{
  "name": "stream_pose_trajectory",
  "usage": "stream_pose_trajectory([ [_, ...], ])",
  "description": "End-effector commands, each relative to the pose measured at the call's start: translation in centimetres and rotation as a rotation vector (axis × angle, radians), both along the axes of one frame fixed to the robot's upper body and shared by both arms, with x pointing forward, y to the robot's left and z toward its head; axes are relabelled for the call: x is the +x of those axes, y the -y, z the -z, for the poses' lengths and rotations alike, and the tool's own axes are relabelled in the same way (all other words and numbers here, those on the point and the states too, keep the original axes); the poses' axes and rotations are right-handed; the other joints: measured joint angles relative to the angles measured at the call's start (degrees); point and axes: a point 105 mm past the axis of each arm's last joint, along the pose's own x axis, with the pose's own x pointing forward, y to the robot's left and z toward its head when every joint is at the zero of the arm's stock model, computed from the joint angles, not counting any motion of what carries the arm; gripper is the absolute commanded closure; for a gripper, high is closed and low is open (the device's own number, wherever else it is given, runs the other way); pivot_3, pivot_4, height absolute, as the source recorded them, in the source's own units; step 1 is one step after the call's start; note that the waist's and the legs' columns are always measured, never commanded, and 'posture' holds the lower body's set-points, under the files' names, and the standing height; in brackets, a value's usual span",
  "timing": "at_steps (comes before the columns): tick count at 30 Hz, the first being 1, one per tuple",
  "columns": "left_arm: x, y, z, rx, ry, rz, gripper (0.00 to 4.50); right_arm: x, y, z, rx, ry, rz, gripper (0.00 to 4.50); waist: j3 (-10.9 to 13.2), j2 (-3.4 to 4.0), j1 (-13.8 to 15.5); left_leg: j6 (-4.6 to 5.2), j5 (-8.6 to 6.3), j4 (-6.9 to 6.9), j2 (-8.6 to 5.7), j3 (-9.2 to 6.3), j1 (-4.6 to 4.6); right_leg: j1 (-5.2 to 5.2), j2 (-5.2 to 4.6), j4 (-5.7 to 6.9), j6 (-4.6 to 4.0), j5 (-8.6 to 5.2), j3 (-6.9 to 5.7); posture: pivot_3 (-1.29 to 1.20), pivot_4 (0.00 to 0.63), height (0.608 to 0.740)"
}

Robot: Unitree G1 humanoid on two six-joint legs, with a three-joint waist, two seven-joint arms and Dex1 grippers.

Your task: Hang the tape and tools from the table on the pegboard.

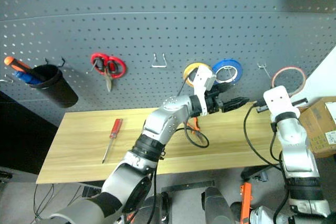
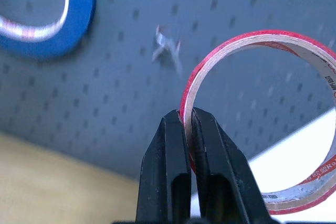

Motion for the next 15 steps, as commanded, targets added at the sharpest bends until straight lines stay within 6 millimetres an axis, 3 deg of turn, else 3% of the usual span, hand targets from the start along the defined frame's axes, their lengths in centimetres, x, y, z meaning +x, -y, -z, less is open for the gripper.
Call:
stream_pose_trajectory([
  [1,-0.1,0.4,-1.8,-0.035,0.062,0.005,0.0,0.1,-0.3,-1.9,0.0,0.094,-0.035,4.46,-0.07,0.02,0.01,0.0,0.0,0.0,0.0,0.05,0.0,0.0,0.0,0.0,0.01,0.0,0.05,-0.13,0.111,0.74],
  [8,0.3,0.1,-1.8,-0.034,0.063,-0.007,0.0,0.6,-0.8,-1.6,0.029,0.093,-0.067,4.46,-0.73,0.0,0.0,0.01,0.0,0.05,-0.03,0.4,0.1,-0.01,0.0,0.0,0.22,0.13,0.45,-0.12,0.109,0.74],
  [15,0.5,0.1,-2.0,-0.033,0.065,-0.009,0.0,1.5,-1.3,-0.6,0.184,0.043,-0.173,4.46,-1.03,-0.01,-0.62,0.04,0.02,0.07,-0.03,0.48,0.28,0.08,0.03,0.06,0.27,0.19,0.59,-0.12,0.105,0.74],
])
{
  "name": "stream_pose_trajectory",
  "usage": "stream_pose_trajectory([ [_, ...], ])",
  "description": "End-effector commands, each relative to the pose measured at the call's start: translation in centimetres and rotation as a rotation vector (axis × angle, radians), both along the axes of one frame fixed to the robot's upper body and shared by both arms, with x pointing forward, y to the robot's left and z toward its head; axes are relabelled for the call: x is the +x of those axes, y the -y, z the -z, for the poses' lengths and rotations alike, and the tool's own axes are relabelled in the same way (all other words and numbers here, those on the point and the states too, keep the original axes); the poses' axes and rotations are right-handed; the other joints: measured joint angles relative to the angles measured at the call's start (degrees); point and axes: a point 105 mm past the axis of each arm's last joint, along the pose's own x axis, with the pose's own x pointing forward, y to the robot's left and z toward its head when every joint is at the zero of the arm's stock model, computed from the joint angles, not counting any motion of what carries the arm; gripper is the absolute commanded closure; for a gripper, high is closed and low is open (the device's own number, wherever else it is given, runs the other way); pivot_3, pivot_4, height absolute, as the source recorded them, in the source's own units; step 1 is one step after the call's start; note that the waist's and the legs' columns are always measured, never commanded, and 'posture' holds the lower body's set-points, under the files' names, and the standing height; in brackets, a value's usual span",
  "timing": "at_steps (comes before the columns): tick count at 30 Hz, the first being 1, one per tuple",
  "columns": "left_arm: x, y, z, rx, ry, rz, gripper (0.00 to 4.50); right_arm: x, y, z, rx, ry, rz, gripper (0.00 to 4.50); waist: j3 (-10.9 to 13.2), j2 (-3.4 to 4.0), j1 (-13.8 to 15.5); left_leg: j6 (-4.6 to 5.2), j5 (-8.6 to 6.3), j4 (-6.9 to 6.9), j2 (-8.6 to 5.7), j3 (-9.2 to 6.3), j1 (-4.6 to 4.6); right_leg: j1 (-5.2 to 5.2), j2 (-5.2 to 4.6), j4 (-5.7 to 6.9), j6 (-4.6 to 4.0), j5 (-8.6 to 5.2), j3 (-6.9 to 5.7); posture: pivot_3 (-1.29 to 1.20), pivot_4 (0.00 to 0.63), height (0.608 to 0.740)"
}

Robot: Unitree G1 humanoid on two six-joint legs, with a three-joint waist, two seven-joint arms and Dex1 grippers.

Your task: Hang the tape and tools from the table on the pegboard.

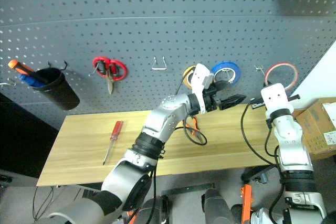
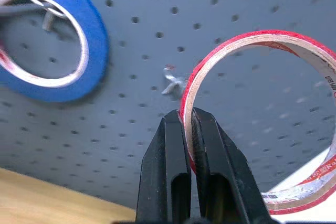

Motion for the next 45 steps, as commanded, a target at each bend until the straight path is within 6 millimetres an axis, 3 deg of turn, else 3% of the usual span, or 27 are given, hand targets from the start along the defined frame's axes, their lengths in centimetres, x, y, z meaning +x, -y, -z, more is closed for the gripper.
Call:
stream_pose_trajectory([
  [1,-0.2,0.5,-1.8,-0.03,0.061,0.015,0.0,0.3,0.4,-1.8,0.033,0.055,-0.042,4.46,0.0,0.0,-0.24,0.01,0.01,0.01,0.0,0.01,0.0,0.01,0.0,0.0,0.01,0.01,0.02,-0.13,0.105,0.74],
  [10,-0.2,0.6,-1.9,-0.031,0.059,0.024,0.0,1.3,0.7,-2.1,0.056,0.03,-0.092,4.46,-0.01,0.01,-0.51,0.02,0.01,0.0,-0.01,0.05,0.01,0.0,0.01,0.0,0.03,0.02,0.09,-0.13,0.109,0.74],
  [17,-0.1,0.8,-1.9,-0.031,0.057,0.027,0.0,2.7,-0.2,-1.6,0.149,-0.052,-0.189,4.46,-0.01,0.01,-0.68,0.02,0.01,0.0,0.0,0.1,0.09,0.01,0.02,0.08,0.05,0.04,0.16,-0.12,0.111,0.74],
  [22,0.0,0.8,-1.9,-0.031,0.057,0.019,0.0,3.2,0.5,-1.5,0.165,-0.07,-0.168,4.46,-0.01,0.01,-0.61,0.02,0.01,0.0,-0.01,0.12,0.1,0.03,0.02,0.08,0.05,0.04,0.18,-0.12,0.114,0.74],
  [25,-0.1,0.7,-1.8,-0.03,0.056,0.017,0.0,3.2,0.8,-1.2,0.164,-0.075,-0.159,3.73,-0.01,0.01,-0.6,0.02,0.01,0.0,0.0,0.12,0.1,0.02,0.02,0.08,0.05,0.04,0.19,-0.11,0.115,0.74],
  [34,-0.1,0.6,-1.7,-0.029,0.052,0.011,0.0,2.7,1.3,-0.2,0.158,-0.089,-0.124,0.55,-0.01,0.01,-0.59,0.02,0.01,0.01,0.0,0.15,0.13,0.03,0.02,0.13,0.06,0.05,0.22,-0.11,0.115,0.74],
  [36,0.0,0.5,-1.6,-0.029,0.05,0.006,0.0,2.3,1.3,0.3,0.163,-0.094,-0.11,0.03,-0.01,0.01,-0.54,0.02,0.01,0.0,-0.01,0.15,0.13,0.02,0.02,0.13,0.06,0.05,0.23,-0.11,0.115,0.74],
  [40,0.1,-0.5,-0.7,-0.013,0.027,-0.044,0.0,0.2,0.4,1.8,0.173,-0.141,-0.12,0.03,-0.02,0.03,-0.5,0.02,0.01,-0.02,0.0,0.15,0.13,0.02,0.02,0.11,0.06,0.05,0.23,-0.11,0.122,0.74],
  [45,-0.1,-4.1,2.3,0.025,-0.058,-0.206,0.0,-4.3,-3.0,4.6,0.172,-0.31,-0.181,0.03,-0.16,0.17,-0.59,0.02,0.0,-0.04,0.08,0.13,0.16,-0.02,0.07,0.22,0.06,0.03,0.26,-0.11,0.148,0.74],
])
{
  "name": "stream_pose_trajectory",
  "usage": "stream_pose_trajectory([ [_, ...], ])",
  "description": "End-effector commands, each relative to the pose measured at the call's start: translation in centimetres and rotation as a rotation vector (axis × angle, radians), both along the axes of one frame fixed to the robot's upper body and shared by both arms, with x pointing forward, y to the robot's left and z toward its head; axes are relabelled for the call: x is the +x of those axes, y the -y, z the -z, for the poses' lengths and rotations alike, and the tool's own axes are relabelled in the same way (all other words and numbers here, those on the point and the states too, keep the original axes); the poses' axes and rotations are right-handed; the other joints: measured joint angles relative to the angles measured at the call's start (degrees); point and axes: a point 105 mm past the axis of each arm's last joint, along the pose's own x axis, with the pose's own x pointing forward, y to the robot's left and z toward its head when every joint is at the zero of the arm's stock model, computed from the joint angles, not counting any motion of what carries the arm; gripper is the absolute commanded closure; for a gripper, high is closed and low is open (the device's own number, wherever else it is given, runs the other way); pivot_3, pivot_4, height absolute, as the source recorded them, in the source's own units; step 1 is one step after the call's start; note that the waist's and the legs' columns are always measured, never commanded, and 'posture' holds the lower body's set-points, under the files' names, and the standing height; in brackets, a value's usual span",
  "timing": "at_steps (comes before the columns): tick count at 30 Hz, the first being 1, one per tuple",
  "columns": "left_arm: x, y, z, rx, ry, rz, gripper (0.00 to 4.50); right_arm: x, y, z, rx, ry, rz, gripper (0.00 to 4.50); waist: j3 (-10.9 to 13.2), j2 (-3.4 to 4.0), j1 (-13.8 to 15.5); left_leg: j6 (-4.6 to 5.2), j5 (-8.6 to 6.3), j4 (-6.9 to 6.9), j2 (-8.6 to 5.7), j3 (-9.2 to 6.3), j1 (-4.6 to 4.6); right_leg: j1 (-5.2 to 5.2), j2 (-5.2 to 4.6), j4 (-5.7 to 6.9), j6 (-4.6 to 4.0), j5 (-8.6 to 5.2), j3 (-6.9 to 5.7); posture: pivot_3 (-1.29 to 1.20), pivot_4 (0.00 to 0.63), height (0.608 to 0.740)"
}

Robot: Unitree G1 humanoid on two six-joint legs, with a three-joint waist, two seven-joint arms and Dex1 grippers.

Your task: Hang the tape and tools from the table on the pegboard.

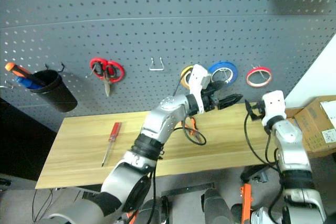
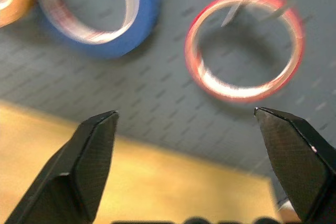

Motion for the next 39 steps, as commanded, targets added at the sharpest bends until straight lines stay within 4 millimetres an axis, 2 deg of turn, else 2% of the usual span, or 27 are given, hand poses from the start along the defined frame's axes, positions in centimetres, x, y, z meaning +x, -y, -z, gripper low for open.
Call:
stream_pose_trajectory([
  [1,-0.4,-2.2,0.1,0.013,-0.001,-0.117,0.0,-1.9,-2.7,-0.5,0.003,-0.057,-0.05,0.03,0.01,-0.01,-0.08,0.0,0.0,0.03,0.02,0.02,0.02,-0.01,0.02,0.03,-0.01,0.01,0.02,-0.11,0.152,0.74],
  [5,-0.9,-5.9,3.2,0.107,-0.086,-0.297,0.0,-2.4,-5.6,1.0,0.014,-0.186,-0.086,0.03,0.12,-0.2,-0.03,0.0,0.02,0.18,-0.01,0.06,0.32,0.07,0.02,0.36,-0.2,-0.02,0.13,-0.09,0.179,0.74],
  [7,-1.8,-7.2,4.2,0.123,-0.14,-0.336,0.0,-2.0,-7.1,1.5,0.015,-0.241,-0.111,0.03,0.22,-0.39,0.01,0.04,0.05,0.21,-0.02,-0.01,0.49,0.15,0.04,0.46,-0.58,-0.1,0.12,-0.07,0.194,0.74],
  [10,-3.6,-9.7,5.7,0.168,-0.207,-0.405,0.0,-0.9,-10.1,2.2,0.018,-0.311,-0.18,0.03,0.32,-0.54,0.15,0.1,0.08,0.2,-0.01,-0.13,0.5,0.16,0.12,0.48,-0.68,-0.05,0.08,-0.03,0.214,0.74],
  [16,-5.4,-14.4,7.6,0.266,-0.281,-0.567,0.0,0.6,-14.0,4.1,0.012,-0.493,-0.281,0.03,0.71,-0.93,1.45,0.27,0.19,0.14,0.05,-0.28,0.52,0.14,0.21,0.49,-0.75,-0.02,0.04,0.04,0.251,0.74],
  [19,-6.0,-15.8,8.1,0.269,-0.311,-0.612,0.0,0.6,-15.0,5.1,-0.001,-0.576,-0.323,0.03,1.14,-1.11,2.54,0.29,0.2,0.12,0.07,-0.27,0.42,0.1,0.21,0.47,-0.85,-0.09,0.01,0.06,0.267,0.74],
  [27,-8.0,-18.2,9.4,0.302,-0.364,-0.656,0.0,2.0,-17.2,5.9,0.05,-0.693,-0.289,0.03,2.78,-1.27,4.25,0.23,0.1,-0.1,0.16,-0.26,0.17,-0.1,0.2,0.34,-1.01,-0.36,-0.07,0.08,0.299,0.74],
  [31,-8.3,-18.4,9.4,0.301,-0.368,-0.665,0.0,2.8,-18.1,5.8,0.042,-0.699,-0.272,0.03,3.42,-1.23,4.72,0.23,0.1,-0.1,0.17,-0.28,0.06,-0.21,0.2,0.34,-1.03,-0.37,-0.11,0.09,0.304,0.74],
  [39,-8.6,-17.9,9.3,0.303,-0.361,-0.667,0.0,4.3,-18.0,6.1,-0.03,-0.666,-0.245,0.03,4.21,-1.18,4.87,0.22,0.09,-0.14,0.16,-0.34,-0.29,-0.28,0.16,-0.14,-0.97,-0.33,-0.2,0.1,0.315,0.74],
])
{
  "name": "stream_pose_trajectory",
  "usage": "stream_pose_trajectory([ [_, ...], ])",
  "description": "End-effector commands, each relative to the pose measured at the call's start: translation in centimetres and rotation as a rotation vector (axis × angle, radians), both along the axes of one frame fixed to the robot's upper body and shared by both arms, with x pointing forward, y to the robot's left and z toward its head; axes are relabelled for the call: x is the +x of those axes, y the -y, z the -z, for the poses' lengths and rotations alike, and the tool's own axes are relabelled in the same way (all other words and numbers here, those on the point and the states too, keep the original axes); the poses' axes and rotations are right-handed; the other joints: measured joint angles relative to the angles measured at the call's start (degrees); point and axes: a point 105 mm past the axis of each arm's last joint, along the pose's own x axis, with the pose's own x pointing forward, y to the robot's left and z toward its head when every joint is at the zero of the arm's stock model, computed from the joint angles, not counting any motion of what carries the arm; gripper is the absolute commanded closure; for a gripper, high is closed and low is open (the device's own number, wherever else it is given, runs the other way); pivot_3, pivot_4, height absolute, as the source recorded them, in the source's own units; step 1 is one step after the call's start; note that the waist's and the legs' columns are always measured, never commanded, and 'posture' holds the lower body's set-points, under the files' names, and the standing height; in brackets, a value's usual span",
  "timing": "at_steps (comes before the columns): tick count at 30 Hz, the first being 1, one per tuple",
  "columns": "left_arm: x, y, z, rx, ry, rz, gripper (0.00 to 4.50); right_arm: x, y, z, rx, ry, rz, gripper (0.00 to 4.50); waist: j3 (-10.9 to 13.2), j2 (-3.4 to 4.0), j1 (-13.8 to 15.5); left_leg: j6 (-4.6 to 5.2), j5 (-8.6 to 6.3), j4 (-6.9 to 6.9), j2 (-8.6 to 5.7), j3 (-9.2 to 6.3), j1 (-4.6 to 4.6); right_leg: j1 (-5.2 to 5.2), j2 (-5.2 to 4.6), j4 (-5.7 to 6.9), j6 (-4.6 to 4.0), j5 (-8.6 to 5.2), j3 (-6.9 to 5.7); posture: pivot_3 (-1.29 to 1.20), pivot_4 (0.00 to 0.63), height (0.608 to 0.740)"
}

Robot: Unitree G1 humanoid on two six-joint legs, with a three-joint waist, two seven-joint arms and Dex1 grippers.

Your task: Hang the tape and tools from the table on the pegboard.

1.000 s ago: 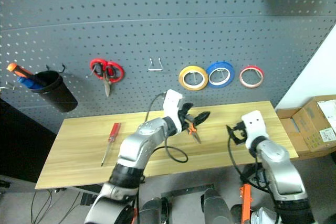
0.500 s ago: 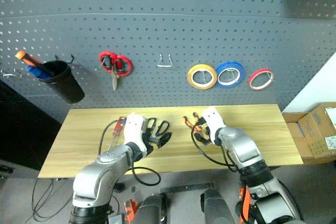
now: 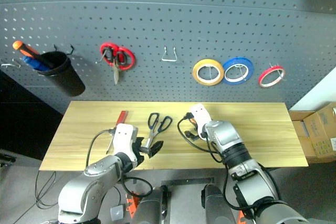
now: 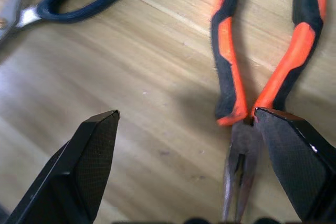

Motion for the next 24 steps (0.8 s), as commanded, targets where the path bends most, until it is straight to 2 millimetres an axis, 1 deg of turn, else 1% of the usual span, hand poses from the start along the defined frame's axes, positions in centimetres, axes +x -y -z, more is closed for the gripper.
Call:
stream_pose_trajectory([
  [1,-0.4,0.7,-1.0,-0.017,0.037,0.016,0.0,1.0,-0.2,-1.1,-0.012,0.059,-0.012,0.03,0.04,0.0,0.0,-0.01,-0.01,0.0,0.0,-0.01,-0.12,-0.08,0.0,-0.05,0.01,0.01,-0.02,0.09,0.316,0.74],
  [7,-0.5,0.9,-0.9,-0.024,0.031,0.015,0.0,1.9,0.5,-1.6,-0.029,0.088,-0.002,0.03,0.37,0.0,0.0,-0.08,-0.16,-0.1,0.0,-0.01,-0.23,-0.24,0.0,-0.1,0.29,0.11,-0.04,0.09,0.323,0.74],
  [10,-0.6,0.8,-0.9,-0.024,0.03,0.015,0.0,2.4,0.8,-2.0,-0.031,0.106,0.014,0.03,0.54,0.02,-0.01,-0.09,-0.17,-0.11,0.01,0.0,-0.25,-0.27,0.0,-0.1,0.31,0.09,-0.03,0.09,0.327,0.74],
  [12,-0.6,0.7,-0.8,-0.021,0.027,0.015,0.0,2.6,1.0,-2.0,-0.04,0.113,0.02,0.03,0.74,0.02,-0.03,-0.09,-0.17,-0.11,0.01,0.0,-0.25,-0.28,0.0,-0.11,0.11,-0.03,-0.03,0.09,0.327,0.74],
  [15,-0.5,0.6,-0.9,-0.019,0.027,0.018,0.0,2.5,0.9,-1.2,-0.044,0.09,0.022,0.03,0.88,0.01,-0.04,-0.09,-0.17,-0.1,0.01,0.01,-0.25,-0.28,0.0,-0.1,0.1,-0.03,-0.01,0.09,0.328,0.74],
  [19,-0.5,0.5,-1.0,-0.016,0.026,0.018,0.0,1.9,-0.3,-0.2,-0.015,0.041,0.015,0.03,1.46,0.01,-0.05,-0.09,-0.17,-0.13,0.02,0.01,-0.27,-0.32,0.0,-0.12,0.1,-0.03,-0.02,0.09,0.34,0.74],
  [24,-1.0,0.8,-1.0,-0.019,0.017,0.035,0.0,1.4,-0.3,1.5,-0.019,-0.014,0.033,0.03,1.53,-0.02,-0.11,-0.12,-0.19,-0.13,0.03,0.03,-0.31,-0.36,0.0,-0.13,0.12,-0.02,-0.01,0.1,0.35,0.74],
])
